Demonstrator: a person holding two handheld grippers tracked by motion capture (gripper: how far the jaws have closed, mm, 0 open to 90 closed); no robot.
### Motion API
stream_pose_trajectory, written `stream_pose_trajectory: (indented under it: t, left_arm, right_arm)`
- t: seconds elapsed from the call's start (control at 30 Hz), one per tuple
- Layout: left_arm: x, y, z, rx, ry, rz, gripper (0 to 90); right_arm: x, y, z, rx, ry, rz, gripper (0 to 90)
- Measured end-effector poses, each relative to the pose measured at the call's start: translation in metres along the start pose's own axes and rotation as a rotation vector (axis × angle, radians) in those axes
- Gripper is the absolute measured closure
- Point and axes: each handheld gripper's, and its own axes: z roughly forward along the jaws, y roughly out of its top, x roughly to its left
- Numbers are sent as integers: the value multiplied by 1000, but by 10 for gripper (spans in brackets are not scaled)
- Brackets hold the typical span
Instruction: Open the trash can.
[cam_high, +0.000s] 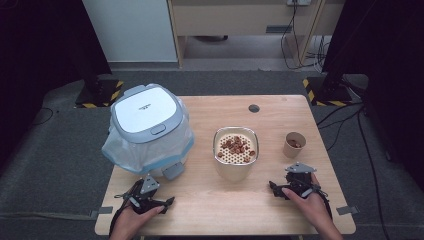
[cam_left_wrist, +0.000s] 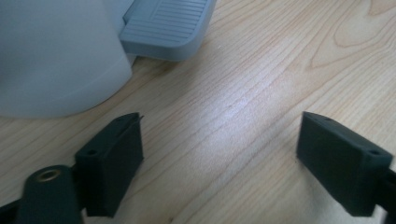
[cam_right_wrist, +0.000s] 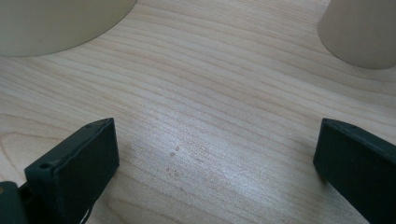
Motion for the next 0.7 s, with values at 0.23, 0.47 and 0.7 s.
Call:
stream_pose_trajectory:
  t: [0.23,0.47,0.7]
  left_arm:
    - [-7,11,-18,-84,23,14,299]
    - [-11,27,-24,-137,25,9,505]
    - [-11,43,-18,-162,16,43,747]
  right_arm:
    - [0,-1,0,0,5,-3,7]
    - [-1,-1,-1,-1,12,-14,6]
    - [-1,-1,-1,0,12,-15,6]
